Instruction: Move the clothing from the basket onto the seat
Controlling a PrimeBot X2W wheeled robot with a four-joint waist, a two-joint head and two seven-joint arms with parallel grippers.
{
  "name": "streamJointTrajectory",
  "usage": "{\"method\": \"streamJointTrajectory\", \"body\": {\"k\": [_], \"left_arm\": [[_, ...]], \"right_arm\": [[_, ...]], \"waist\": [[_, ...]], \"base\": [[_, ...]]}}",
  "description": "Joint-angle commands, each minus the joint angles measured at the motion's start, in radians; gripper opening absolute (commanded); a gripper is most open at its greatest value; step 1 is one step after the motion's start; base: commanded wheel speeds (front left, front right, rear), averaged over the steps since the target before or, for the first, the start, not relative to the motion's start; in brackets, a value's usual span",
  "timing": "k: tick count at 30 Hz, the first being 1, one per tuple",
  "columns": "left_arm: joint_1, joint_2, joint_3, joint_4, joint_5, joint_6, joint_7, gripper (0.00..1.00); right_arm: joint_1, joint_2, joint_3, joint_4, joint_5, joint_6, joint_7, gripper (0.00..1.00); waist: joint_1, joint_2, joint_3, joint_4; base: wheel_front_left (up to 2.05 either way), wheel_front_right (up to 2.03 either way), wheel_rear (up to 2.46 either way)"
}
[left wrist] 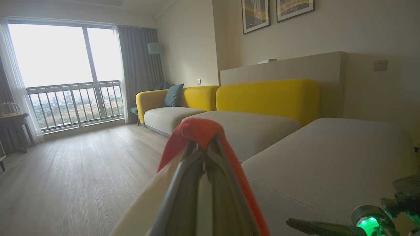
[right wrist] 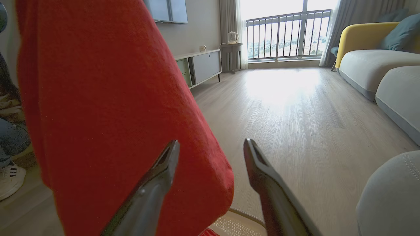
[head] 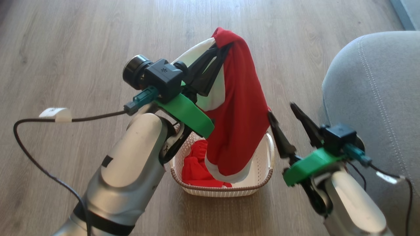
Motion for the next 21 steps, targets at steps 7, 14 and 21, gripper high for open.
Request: {"method": "streamJointTrajectory", "body": {"k": [7, 14, 21], "left_arm": [[-0.048, 0.010, 0.007, -0.046, -0.019, -0.001, -0.012, 0.00], [-0.046, 0.010, -0.033, -0.049, -0.030, 0.002, -0.012, 0.00], [-0.048, 0.010, -0.060, -0.051, -0.041, 0.006, -0.012, 0.00]], "right_arm": [[-0.145, -0.021, 0.170, -0.124, 0.034, 0.000, -0.006, 1.00], [-0.194, -0.006, 0.249, -0.171, 0.011, 0.000, -0.006, 1.00], [-0.199, 0.008, 0.270, -0.167, -0.013, 0.000, -0.006, 1.00]], "waist": [[0.0001, 0.0000, 0.006, 0.011], [0.0001, 0.0000, 0.004, 0.025], [0.0001, 0.0000, 0.002, 0.030]], "base": [[0.00, 0.00, 0.00], [0.00, 0.00, 0.00], [0.00, 0.00, 0.00]]}}
